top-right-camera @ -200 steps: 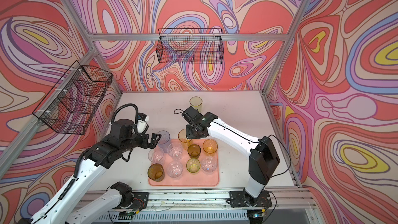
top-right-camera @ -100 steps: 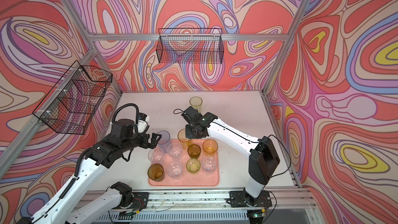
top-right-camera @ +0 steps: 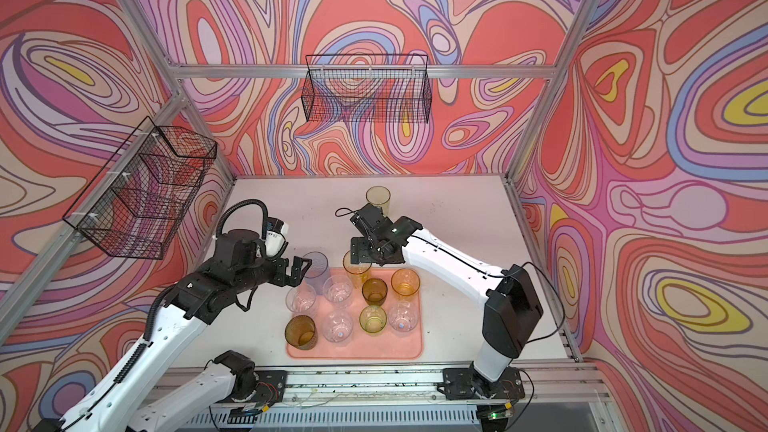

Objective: Place the glasses into the tray
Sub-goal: 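Open the right gripper and raise it off the yellow glass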

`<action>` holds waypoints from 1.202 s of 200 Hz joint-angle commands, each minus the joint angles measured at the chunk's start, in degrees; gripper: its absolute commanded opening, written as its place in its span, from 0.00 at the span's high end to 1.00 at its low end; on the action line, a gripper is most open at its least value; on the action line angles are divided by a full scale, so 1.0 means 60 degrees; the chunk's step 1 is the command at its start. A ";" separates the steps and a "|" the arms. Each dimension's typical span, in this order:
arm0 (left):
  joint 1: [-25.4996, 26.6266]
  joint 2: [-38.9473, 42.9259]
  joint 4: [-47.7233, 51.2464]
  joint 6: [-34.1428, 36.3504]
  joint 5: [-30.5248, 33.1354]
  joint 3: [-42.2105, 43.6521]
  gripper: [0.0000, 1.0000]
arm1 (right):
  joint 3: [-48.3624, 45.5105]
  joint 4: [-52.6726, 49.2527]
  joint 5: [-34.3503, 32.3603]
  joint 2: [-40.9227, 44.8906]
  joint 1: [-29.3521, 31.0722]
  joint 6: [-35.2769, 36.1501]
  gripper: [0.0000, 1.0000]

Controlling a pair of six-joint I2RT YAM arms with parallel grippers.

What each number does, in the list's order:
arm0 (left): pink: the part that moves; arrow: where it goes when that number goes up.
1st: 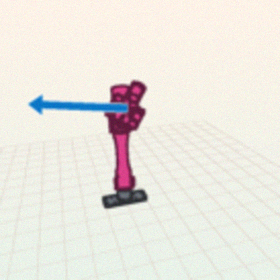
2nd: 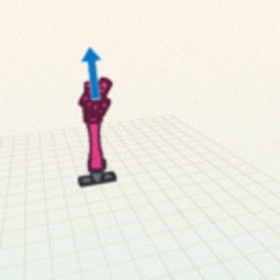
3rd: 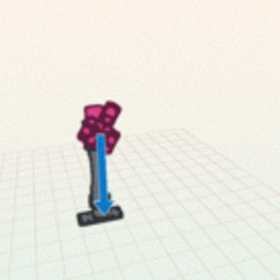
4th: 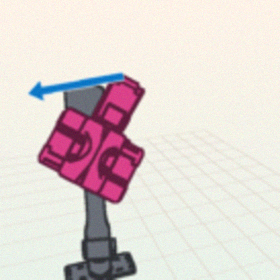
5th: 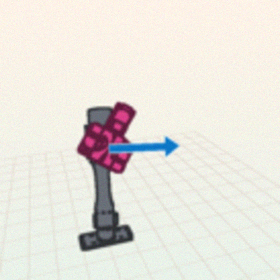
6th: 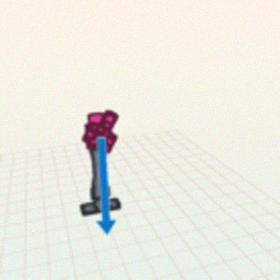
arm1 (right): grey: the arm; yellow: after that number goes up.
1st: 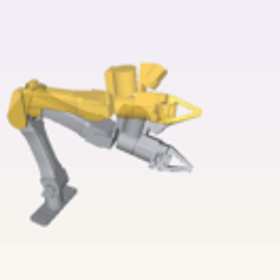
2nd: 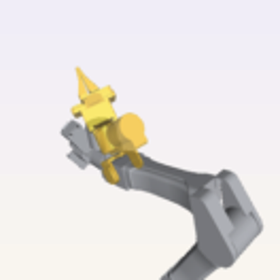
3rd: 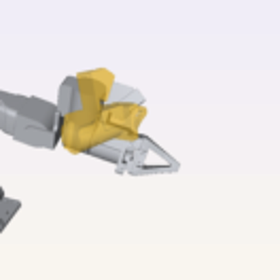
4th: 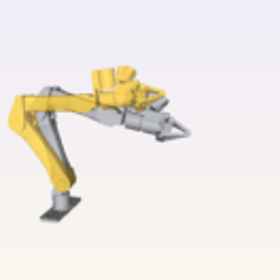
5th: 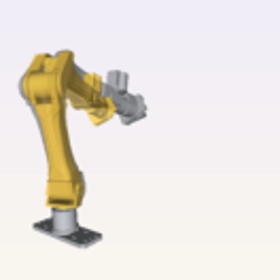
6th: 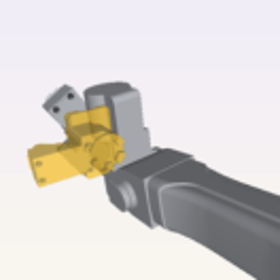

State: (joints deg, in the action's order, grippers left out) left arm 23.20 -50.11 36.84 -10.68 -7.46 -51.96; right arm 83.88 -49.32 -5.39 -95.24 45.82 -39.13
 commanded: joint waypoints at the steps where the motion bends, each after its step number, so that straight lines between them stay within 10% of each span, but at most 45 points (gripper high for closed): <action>1: -0.0058 0.0075 -0.0039 0.0084 0.0131 -0.0004 0.00 | -0.0006 0.0086 -0.0527 0.0410 0.0043 -0.0047 0.02; 132: -0.0053 -0.0365 0.0071 -0.1496 -0.0903 -0.1078 0.00 | -0.0170 0.0694 -0.1414 0.1064 -0.0118 0.0735 0.02; 240: -0.0056 -0.0258 0.0131 -0.2307 -0.1261 -0.1415 0.00 | 0.0205 0.1345 0.0034 0.0453 -0.1630 0.1512 0.01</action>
State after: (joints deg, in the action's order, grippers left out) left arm 23.20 -52.21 37.04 -23.05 -14.13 -58.43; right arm 83.48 -43.05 -8.32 -91.53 37.71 -31.62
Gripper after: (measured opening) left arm 0.999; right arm 0.984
